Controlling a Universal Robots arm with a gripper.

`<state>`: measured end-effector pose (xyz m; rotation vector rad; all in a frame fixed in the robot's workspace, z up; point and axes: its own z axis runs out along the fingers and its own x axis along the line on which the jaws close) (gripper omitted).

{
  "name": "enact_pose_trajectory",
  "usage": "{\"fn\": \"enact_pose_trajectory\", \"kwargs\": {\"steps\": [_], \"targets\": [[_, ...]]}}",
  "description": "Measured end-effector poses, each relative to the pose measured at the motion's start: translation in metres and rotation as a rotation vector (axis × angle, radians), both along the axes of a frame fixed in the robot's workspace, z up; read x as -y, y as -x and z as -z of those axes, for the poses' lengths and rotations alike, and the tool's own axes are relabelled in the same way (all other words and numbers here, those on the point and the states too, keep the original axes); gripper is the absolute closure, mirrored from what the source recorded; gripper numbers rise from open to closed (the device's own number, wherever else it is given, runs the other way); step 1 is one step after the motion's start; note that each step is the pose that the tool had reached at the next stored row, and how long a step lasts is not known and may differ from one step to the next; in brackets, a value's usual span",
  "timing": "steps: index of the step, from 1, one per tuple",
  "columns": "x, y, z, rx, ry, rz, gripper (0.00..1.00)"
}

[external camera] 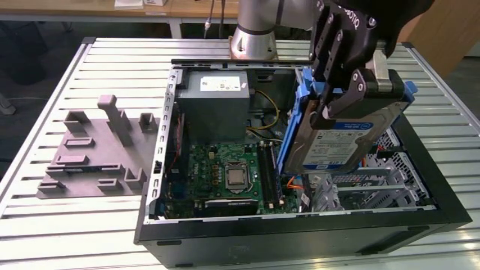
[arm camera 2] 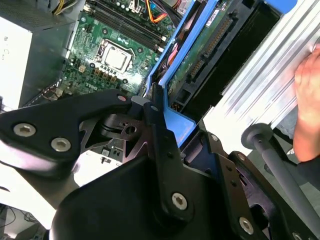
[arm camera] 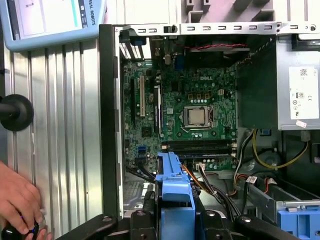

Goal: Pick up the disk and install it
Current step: 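Insert the disk into the insertion slot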

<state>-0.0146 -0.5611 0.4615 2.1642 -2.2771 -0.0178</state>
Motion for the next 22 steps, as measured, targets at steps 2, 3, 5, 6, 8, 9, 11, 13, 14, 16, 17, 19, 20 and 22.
{"fn": "enact_pose_trajectory", "kwargs": {"steps": [2, 3, 5, 6, 8, 9, 11, 13, 14, 16, 17, 19, 20, 22], "targets": [[0.0000, -0.0003, 0.0001, 0.0000, 0.0006, 0.000, 0.64], [0.0003, -0.0003, 0.0002, 0.0001, 0.0016, 0.000, 0.64], [0.0024, -0.0004, 0.0004, 0.0001, 0.0036, 0.000, 0.64], [0.0035, -0.0005, 0.0005, 0.0000, 0.0046, 0.000, 0.64], [0.0051, -0.0015, 0.0011, 0.0000, 0.0056, 0.000, 0.64], [0.0052, -0.0032, 0.0016, 0.0000, 0.0064, 0.000, 0.64], [0.0052, -0.0077, 0.0026, 0.0001, 0.0096, 0.000, 0.64], [0.0052, -0.0121, 0.0040, 0.0001, 0.0112, 0.000, 0.64], [0.0052, -0.0143, 0.0046, 0.0001, 0.0115, 0.000, 0.64], [0.0052, -0.0181, 0.0056, 0.0001, 0.0117, -0.004, 0.64], [0.0052, -0.0193, 0.0059, 0.0000, 0.0118, -0.010, 0.64], [0.0052, -0.0228, 0.0065, 0.0001, 0.0117, -0.016, 0.64], [0.0053, -0.0251, 0.0067, 0.0000, 0.0118, -0.016, 0.64], [0.0053, -0.0282, 0.0069, -0.0002, 0.0117, -0.016, 0.64]]}}
